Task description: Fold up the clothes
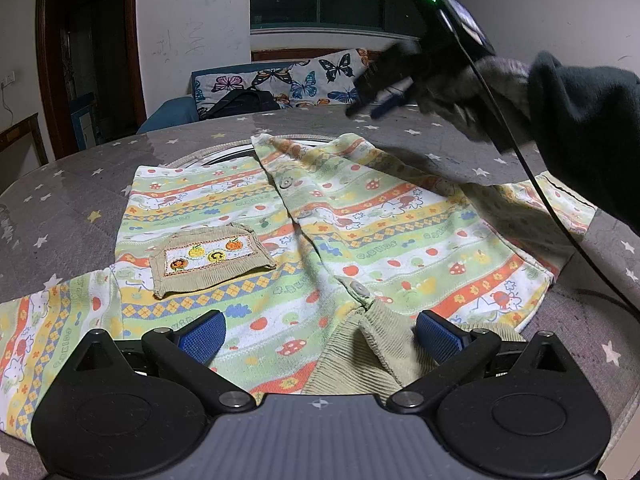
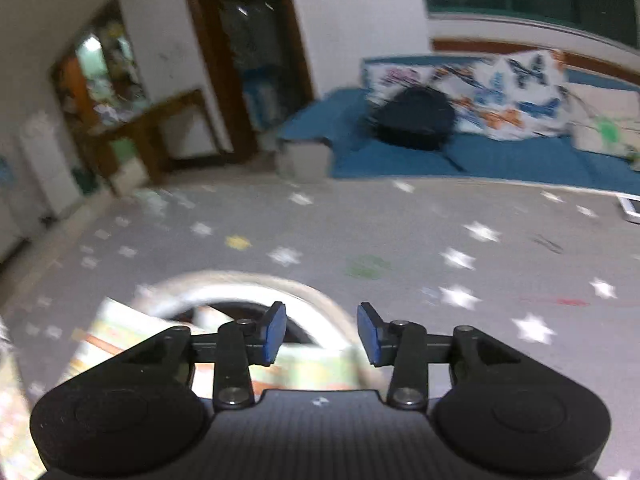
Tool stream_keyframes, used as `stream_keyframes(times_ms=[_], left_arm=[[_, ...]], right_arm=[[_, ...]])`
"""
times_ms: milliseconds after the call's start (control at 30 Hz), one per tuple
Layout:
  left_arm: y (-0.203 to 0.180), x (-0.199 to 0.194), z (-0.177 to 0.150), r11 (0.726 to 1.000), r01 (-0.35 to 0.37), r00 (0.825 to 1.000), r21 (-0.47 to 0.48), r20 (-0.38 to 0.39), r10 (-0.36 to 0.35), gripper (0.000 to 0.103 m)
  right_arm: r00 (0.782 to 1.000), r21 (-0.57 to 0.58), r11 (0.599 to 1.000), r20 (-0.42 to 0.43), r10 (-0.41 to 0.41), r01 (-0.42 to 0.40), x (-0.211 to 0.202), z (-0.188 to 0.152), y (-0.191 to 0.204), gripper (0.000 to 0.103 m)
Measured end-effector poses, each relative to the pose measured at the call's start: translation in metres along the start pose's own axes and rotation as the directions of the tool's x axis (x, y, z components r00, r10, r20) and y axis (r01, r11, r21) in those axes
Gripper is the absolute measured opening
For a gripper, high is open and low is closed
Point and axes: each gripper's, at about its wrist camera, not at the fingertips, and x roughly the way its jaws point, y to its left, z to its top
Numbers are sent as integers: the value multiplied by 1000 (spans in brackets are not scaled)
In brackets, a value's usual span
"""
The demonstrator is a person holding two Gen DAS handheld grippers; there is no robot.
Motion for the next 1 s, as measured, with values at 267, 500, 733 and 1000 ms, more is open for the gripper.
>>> stream_keyframes(times_ms=[267,500,733,1000], left_arm=[[-1,1,0,1000,-2,1000,3,-1,2,103],[0,0,0,1000,-2,1000,3,-1,2,103],[0,0,-1,1000,-2,1000,2,-1,2,103],[0,0,-1,1000,-3,1000,2,-1,3,103]], right_arm=[[995,-81,994,-48,-83,79,24,-29,5,17],[979,-187,962,11,-202,201,18,-35,24,1],[989,-131,980,41,-144,149,-1,-36,15,10],[996,-264,961,-2,-87,84,-8,-59,45,11]])
